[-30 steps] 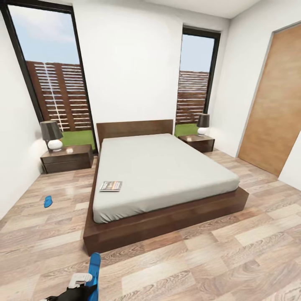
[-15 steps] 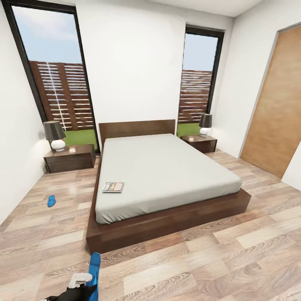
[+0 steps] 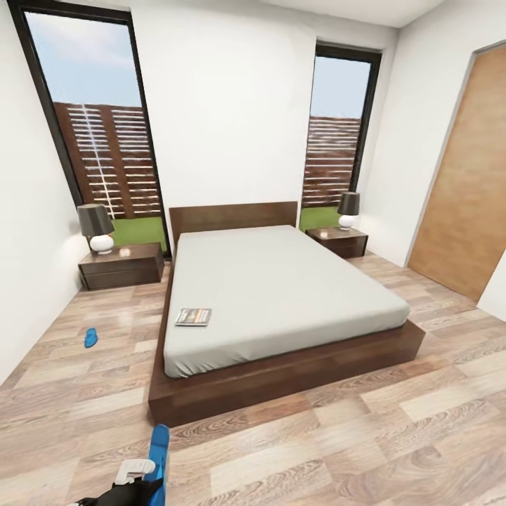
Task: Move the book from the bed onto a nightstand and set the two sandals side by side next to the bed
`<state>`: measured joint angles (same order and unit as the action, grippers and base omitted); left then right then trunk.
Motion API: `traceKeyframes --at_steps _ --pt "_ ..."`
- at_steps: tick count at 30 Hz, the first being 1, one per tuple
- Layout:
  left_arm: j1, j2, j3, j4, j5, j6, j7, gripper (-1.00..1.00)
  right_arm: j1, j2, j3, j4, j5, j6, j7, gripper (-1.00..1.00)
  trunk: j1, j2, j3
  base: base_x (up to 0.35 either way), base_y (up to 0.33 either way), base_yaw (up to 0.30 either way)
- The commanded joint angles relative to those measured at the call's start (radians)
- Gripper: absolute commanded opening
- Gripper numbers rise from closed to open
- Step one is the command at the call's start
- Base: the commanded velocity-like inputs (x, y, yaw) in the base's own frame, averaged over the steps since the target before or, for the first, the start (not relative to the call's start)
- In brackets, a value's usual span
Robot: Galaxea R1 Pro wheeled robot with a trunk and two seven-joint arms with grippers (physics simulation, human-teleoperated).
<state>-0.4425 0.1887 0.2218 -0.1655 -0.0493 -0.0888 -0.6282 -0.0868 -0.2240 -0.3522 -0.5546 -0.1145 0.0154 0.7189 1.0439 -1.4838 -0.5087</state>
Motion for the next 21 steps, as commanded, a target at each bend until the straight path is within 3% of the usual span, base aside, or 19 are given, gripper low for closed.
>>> traceKeyframes --at_steps 1,21 --pt "-0.001 0.0 0.004 0.001 -0.006 -0.006 -0.003 -1.0 -0.001 0.0 -0.002 0.001 -0.005 0.0 0.006 1.0 -0.004 0.007 0.002 0.0 0.0 0.146" --pt "-0.001 0.0 0.004 0.001 -0.006 -0.008 -0.003 -1.0 -0.001 0.0 -0.004 -0.001 -0.006 -0.005 0.005 1.0 -0.004 0.007 -0.001 0.0 0.0 0.277"
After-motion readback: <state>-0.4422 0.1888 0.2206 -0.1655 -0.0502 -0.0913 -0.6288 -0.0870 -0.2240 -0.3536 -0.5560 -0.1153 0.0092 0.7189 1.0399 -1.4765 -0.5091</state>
